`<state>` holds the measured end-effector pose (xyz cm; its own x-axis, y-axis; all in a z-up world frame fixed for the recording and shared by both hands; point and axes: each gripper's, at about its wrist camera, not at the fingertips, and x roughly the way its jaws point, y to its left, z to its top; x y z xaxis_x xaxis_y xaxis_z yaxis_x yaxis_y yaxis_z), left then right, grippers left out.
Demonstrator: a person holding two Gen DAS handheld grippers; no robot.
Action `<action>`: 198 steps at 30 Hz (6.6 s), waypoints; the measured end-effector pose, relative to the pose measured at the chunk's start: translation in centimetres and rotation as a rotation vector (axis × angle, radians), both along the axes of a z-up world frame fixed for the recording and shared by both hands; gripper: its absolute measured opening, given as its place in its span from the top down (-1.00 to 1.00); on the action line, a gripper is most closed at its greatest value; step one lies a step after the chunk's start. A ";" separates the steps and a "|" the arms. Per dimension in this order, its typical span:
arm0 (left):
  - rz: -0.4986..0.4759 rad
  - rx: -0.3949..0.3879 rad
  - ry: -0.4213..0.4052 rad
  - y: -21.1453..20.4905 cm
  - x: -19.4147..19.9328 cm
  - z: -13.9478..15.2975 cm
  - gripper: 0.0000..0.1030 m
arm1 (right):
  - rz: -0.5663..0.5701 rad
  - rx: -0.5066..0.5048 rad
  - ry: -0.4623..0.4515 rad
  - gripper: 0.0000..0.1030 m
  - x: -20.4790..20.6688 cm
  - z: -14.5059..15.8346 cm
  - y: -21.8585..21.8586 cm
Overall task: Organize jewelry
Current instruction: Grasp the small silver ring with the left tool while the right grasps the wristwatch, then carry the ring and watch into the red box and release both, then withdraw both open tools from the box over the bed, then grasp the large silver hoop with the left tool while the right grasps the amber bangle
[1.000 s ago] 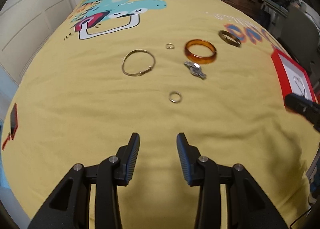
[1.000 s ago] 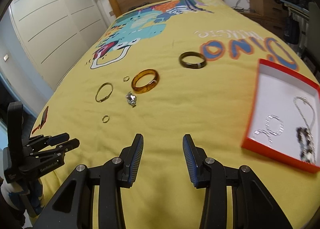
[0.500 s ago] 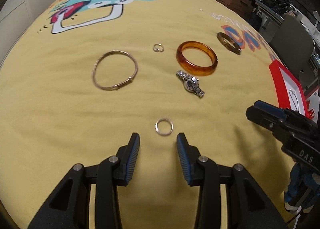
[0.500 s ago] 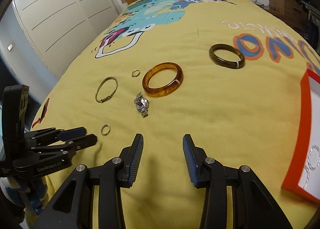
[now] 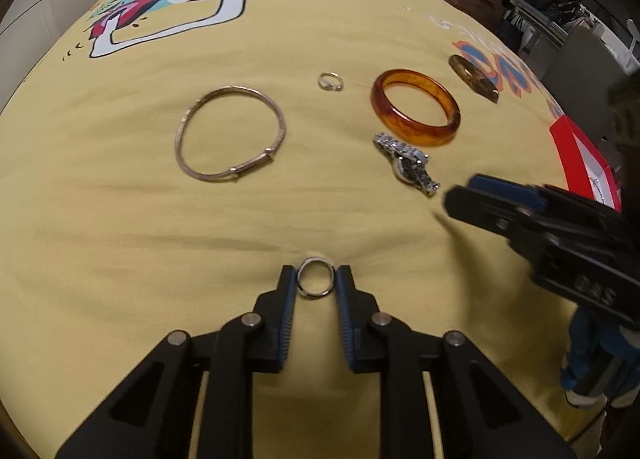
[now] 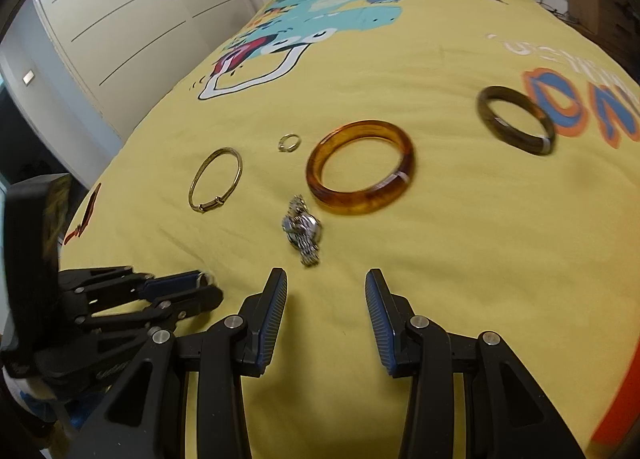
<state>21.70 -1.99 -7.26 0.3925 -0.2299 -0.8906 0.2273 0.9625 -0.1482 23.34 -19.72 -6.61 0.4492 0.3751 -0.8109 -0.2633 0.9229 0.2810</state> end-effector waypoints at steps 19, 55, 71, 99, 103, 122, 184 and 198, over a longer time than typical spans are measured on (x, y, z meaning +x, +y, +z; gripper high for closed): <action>0.072 -0.001 -0.058 4.5 -1.6 3.5 0.63 | 0.042 -0.073 0.004 0.52 2.3 -1.3 4.0; -0.455 -0.099 -0.083 -32.3 -2.9 9.6 0.63 | -0.427 -0.131 -0.149 0.52 -10.4 8.8 -29.3; -0.461 0.018 0.003 -37.7 0.8 2.4 0.62 | -0.467 -0.199 -0.031 0.51 -6.1 2.1 -35.0; -0.371 0.009 -0.103 -25.2 -7.0 11.3 0.35 | -0.453 -0.143 -0.177 0.29 -14.9 11.8 -28.1; -0.323 0.026 -0.124 -21.4 -8.8 12.4 0.35 | -0.429 -0.116 -0.203 0.29 -16.2 13.2 -25.3; -0.065 0.126 -0.286 -8.6 -16.1 15.8 0.12 | -0.285 -0.052 -0.237 0.06 -21.7 15.4 -13.3; 0.249 0.195 -0.087 6.0 4.1 3.6 -0.01 | -0.113 -0.050 -0.086 0.00 0.9 5.3 -3.7; 0.210 0.102 -0.005 6.0 9.4 0.5 -0.01 | -0.137 -0.038 -0.039 -0.02 6.4 2.4 -3.4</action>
